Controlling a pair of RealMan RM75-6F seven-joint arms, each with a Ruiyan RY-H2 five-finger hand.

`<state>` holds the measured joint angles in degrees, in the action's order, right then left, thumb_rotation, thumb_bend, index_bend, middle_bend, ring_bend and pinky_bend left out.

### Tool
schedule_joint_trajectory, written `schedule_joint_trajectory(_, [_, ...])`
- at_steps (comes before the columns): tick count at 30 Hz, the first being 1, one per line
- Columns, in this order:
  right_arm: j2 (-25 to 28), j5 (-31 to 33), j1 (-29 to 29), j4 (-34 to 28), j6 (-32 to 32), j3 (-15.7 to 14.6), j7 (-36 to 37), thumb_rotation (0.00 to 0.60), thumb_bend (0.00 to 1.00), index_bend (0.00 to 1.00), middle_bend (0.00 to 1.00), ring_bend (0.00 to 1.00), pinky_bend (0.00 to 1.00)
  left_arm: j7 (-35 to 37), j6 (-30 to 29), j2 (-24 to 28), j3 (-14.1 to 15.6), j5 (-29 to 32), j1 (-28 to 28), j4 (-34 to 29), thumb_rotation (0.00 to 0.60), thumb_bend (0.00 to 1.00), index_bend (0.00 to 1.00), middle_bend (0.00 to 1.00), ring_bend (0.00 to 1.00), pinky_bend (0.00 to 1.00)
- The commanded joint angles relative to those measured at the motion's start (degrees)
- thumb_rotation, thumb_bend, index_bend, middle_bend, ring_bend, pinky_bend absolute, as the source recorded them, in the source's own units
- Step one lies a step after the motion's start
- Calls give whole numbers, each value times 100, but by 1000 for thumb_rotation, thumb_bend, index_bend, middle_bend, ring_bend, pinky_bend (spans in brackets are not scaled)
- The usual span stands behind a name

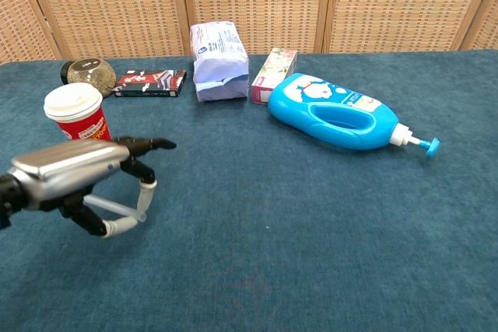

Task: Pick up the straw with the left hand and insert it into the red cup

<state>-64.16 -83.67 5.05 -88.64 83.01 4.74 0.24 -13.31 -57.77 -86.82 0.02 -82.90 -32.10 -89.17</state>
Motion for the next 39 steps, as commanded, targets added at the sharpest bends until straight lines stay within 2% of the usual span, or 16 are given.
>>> schedule_joint_trajectory(1, [-4,0,2,-6,-2,-2,-15,600,0,0,0,0,0,585,-406,456,-81,-391,49,-523,600,388,571,0,0,0])
schedule_joint_trajectory(7, [-16,-3,2,-13,-4,-12,-51,600,0,0,0,0,0,1945,-1164,996,-198,-1124,97,-796,600,388,571,0,0,0])
schedule_joint_trajectory(11, [-30,0,8,-20,-14,-17,-96,600,0,0,0,0,0,3675,-1733,1373,-438,-1365,75,-862,600,389,572,0,0,0])
schedule_joint_trajectory(16, [-40,6,14,-29,-20,-16,-133,600,0,0,0,0,0,5172,-1942,1689,-541,-1387,15,-763,600,432,572,0,0,0])
schedule_joint_trajectory(19, [-57,41,25,-12,-48,-8,-148,600,0,0,0,0,0,5855,-1998,1927,-720,-1075,25,-645,600,432,572,0,0,0])
schedule_joint_trajectory(23, [-79,63,35,4,-66,0,-162,600,0,0,0,0,0,6635,-1923,1971,-867,-747,8,-350,600,457,571,0,0,0])
schedule_joint_trajectory(30, [-104,135,52,20,-104,28,-196,600,0,0,0,0,0,7595,-1755,1893,-1074,-356,-38,84,600,463,572,0,0,0])
schedule_joint_trajectory(39, [-123,256,69,55,-170,65,-207,600,0,0,0,0,0,8221,-1315,1697,-1117,-124,-151,478,600,463,572,0,0,0])
